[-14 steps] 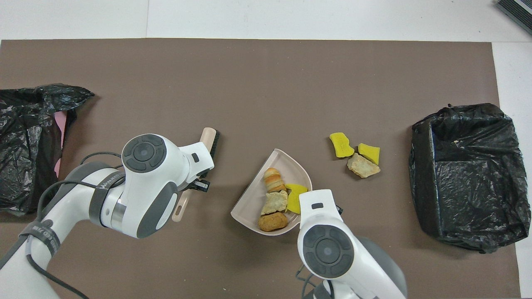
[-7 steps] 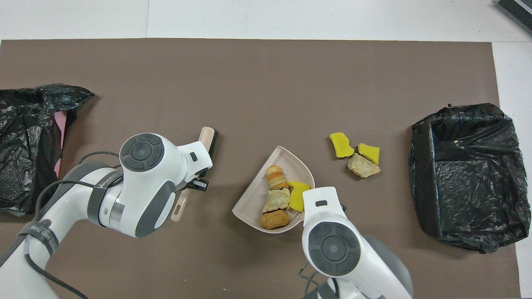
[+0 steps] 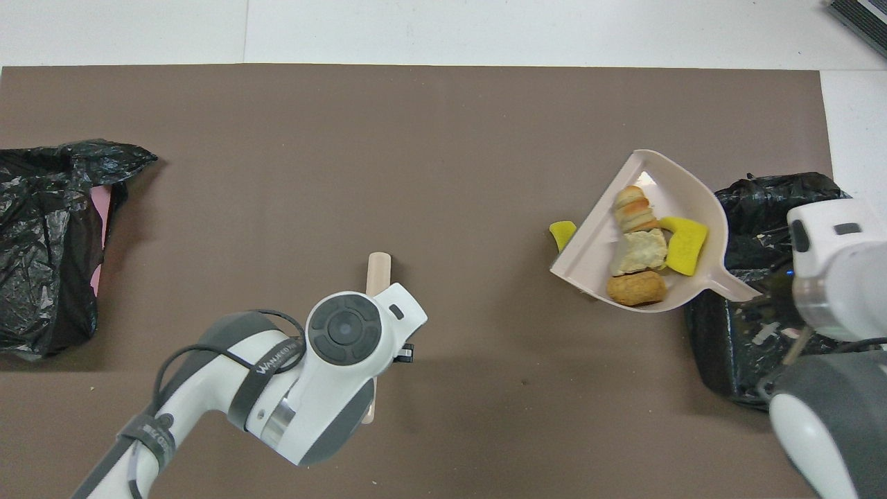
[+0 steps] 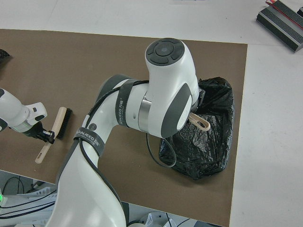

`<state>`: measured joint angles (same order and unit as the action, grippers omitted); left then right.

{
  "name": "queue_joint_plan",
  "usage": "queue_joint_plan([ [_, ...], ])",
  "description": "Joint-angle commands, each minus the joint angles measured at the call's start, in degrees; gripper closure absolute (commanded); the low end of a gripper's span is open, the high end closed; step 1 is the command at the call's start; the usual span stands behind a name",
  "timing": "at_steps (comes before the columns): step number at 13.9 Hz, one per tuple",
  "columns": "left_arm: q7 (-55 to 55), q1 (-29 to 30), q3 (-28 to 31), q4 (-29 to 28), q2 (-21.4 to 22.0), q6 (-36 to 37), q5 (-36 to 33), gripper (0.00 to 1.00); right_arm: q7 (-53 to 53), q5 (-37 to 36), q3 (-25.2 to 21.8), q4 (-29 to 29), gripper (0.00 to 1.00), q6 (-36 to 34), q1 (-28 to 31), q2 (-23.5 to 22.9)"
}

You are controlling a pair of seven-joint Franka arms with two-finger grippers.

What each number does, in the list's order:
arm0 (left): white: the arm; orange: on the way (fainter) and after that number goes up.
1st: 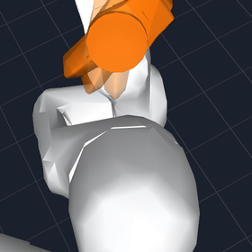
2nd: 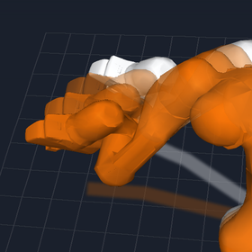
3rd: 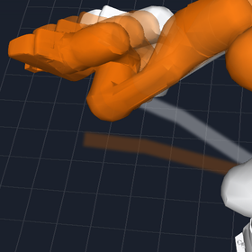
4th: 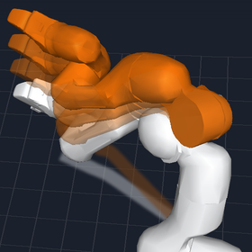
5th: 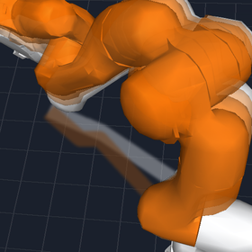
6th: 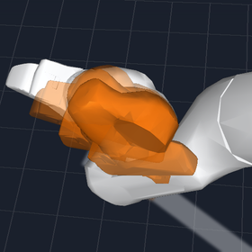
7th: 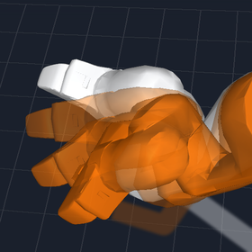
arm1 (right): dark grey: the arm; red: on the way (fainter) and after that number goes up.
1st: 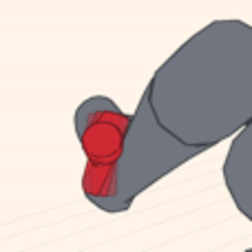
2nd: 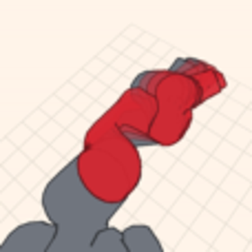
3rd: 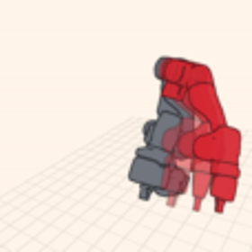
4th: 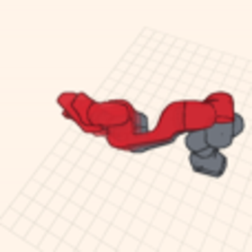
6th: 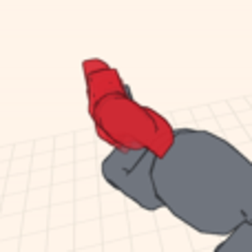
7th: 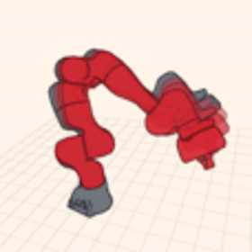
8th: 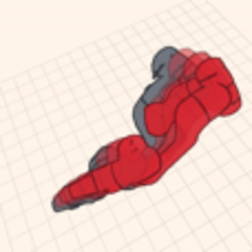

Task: Sweep and dump trash in bin
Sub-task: 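Dump the dustpan into the bag while the left gripper drops the brush, then shake the dustpan over the bag while the left gripper returns to rest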

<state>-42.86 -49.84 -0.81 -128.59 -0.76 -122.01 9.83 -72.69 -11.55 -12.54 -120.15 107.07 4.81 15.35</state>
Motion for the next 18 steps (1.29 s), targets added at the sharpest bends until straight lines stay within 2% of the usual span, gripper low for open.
queue_joint_plan([
  [1, -4.06, -2.36, 1.07, -3.42, 2.52, -0.24, 1.07, 1.0, -7.18, -8.8, 0.59, 0.7, 1.0, 0.95, 2.66, 0.03],
  [2, -4.69, -2.36, 1.07, -3.42, 2.52, -0.16, 1.07, 0.81, -10.34, -13.11, 0.5, 0.62, 1.0, 1.13, 2.75, 0.03],
  [3, -4.87, -2.28, 1.16, -3.24, 2.43, -0.07, 0.98, 0.01, -12.02, -16.46, 0.5, 0.09, 1.0, 2.26, 2.92, -0.32],
  [6, -3.56, -0.44, 1.77, -1.76, 1.64, 0.28, 0.98, 0.0, -18.6, -23.66, 0.15, -2.72, 1.0, 6.31, 3.02, -0.32],
  [9, -3.02, 7.02, 1.77, 0.44, 0.94, 0.55, 0.89, 0.0, -21.53, -29.65, 0.24, -3.77, 1.0, 6.93, 1.34, -0.06],
  [13, -1.36, 15.9, 1.77, 5.09, -3.01, 0.02, 0.01, 0.0, -22.15, -38.09, 0.33, -6.24, 1.0, 11.67, 0.91, -0.41],
  [15, 3.71, 21.25, 1.77, 7.64, -3.89, -0.07, -1.12, 0.0, -21.97, -40.56, 0.33, -6.24, 1.0, 10.98, -1.64, -0.5],
  [18, 16.89, 27.94, 1.77, 11.25, -4.16, 0.9, -2.71, 0.0, -21.27, -44.6, 0.85, -5.89, 1.0, 10.45, -4.01, -0.68],
])
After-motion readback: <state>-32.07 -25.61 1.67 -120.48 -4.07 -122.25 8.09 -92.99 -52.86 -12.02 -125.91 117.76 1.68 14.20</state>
